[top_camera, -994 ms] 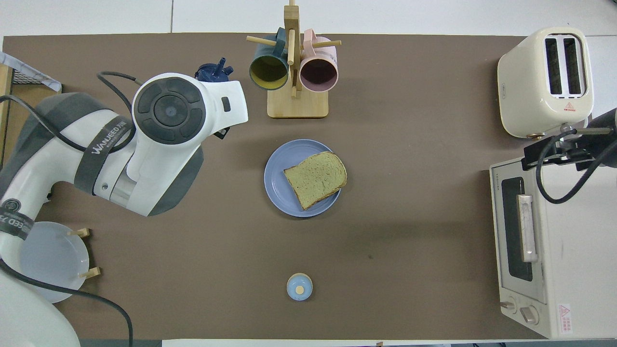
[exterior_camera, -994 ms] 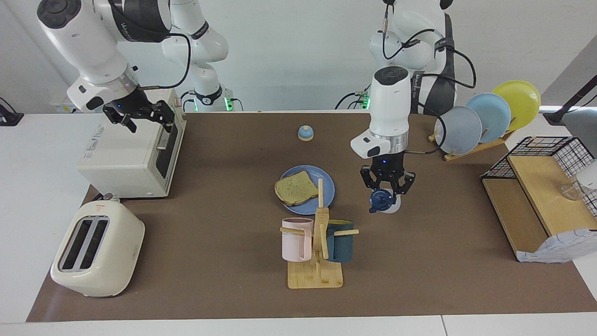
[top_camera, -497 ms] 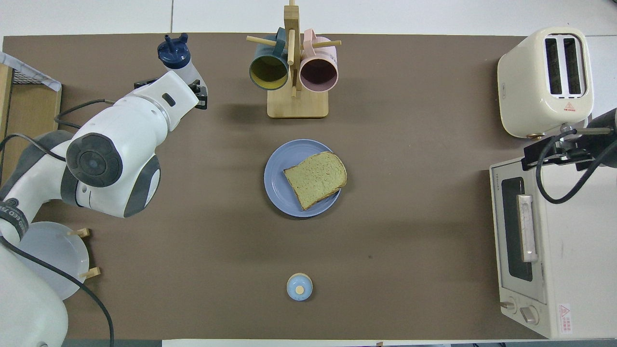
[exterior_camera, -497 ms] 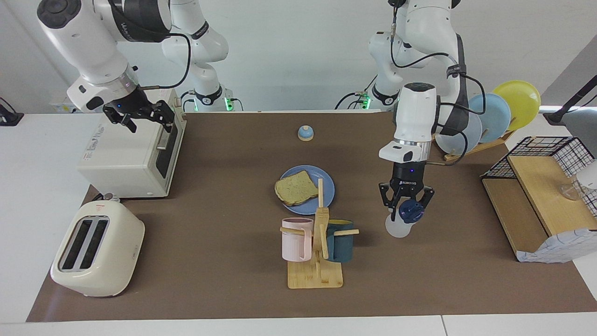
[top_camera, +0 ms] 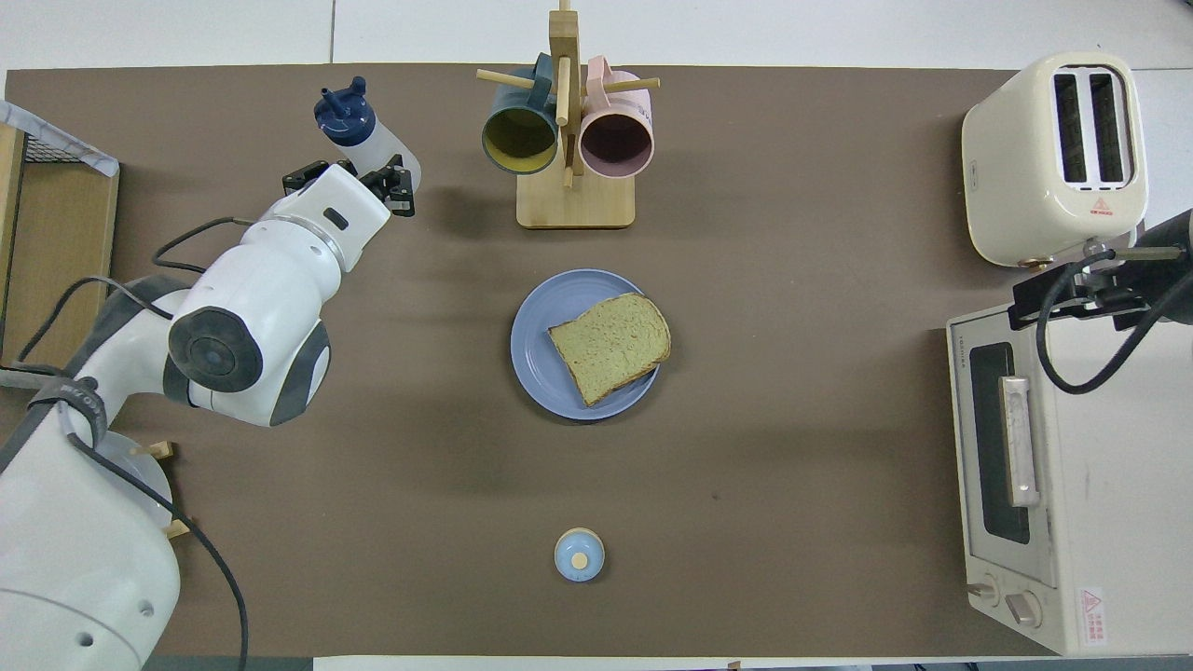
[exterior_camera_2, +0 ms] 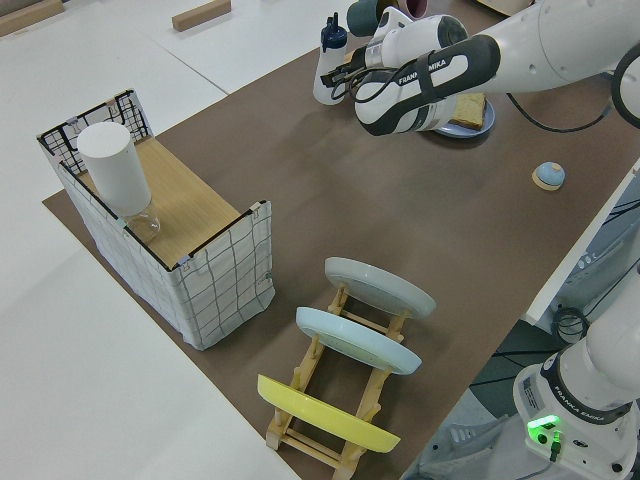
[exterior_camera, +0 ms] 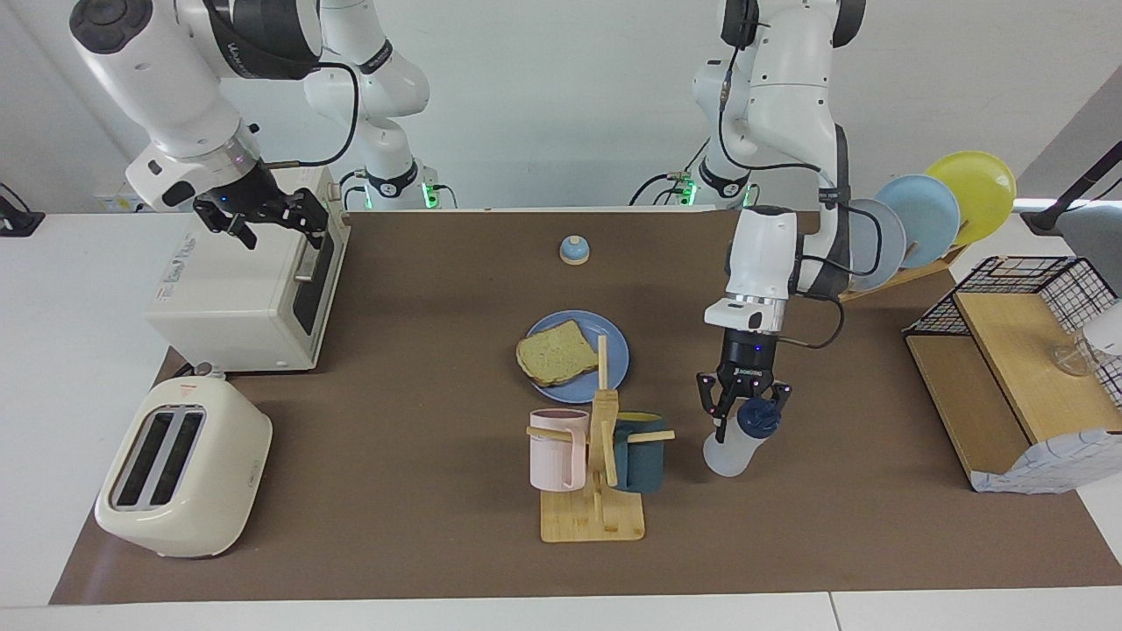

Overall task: Put bread on plate and add seasoning
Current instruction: 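Set the bottle down near the mug stand and open the left gripper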

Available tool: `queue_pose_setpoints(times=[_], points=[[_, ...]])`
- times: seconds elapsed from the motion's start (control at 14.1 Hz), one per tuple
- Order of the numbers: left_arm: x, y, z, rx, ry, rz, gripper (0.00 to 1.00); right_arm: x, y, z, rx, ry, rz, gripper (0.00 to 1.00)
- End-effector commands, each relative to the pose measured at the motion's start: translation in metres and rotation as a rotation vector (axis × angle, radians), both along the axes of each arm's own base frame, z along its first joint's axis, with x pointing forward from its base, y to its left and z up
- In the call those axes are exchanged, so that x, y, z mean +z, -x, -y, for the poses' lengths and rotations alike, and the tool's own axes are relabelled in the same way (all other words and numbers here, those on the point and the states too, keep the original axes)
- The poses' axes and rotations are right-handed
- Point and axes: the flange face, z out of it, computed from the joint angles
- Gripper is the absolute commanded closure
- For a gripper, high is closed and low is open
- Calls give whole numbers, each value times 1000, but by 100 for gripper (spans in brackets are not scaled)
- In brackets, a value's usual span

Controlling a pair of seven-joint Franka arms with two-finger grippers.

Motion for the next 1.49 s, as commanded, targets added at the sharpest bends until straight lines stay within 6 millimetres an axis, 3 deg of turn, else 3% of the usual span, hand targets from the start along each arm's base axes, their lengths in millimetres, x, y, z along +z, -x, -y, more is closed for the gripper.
queue_pose_setpoints(times=[0.0, 0.28, 0.43, 0.85, 0.92, 1.06, 1.14, 1.21, 1.42], points=[[-22, -11, -7, 1, 7, 47, 100, 1, 5, 3, 13, -4, 11, 0], [-27, -17, -30, 14, -35, 75, 100, 1, 5, 3, 13, -6, 9, 0], [-41, -18, -33, 10, -59, 60, 100, 0, 5, 3, 13, -4, 8, 0], [-41, -16, -30, -2, -86, 67, 100, 1, 5, 3, 13, -4, 9, 0], [-42, -16, -32, 0, -87, 64, 96, 1, 5, 3, 13, -4, 9, 0], [-44, -14, -32, 0, -89, 58, 48, 1, 5, 3, 13, -6, 11, 0], [-46, -13, -32, 0, -88, 54, 8, 1, 5, 3, 13, -6, 9, 0], [-46, -13, -33, 2, -88, 54, 0, 0, 5, 3, 13, -4, 8, 0], [-46, -13, -34, 3, -88, 52, 0, 0, 5, 3, 13, -6, 8, 0]])
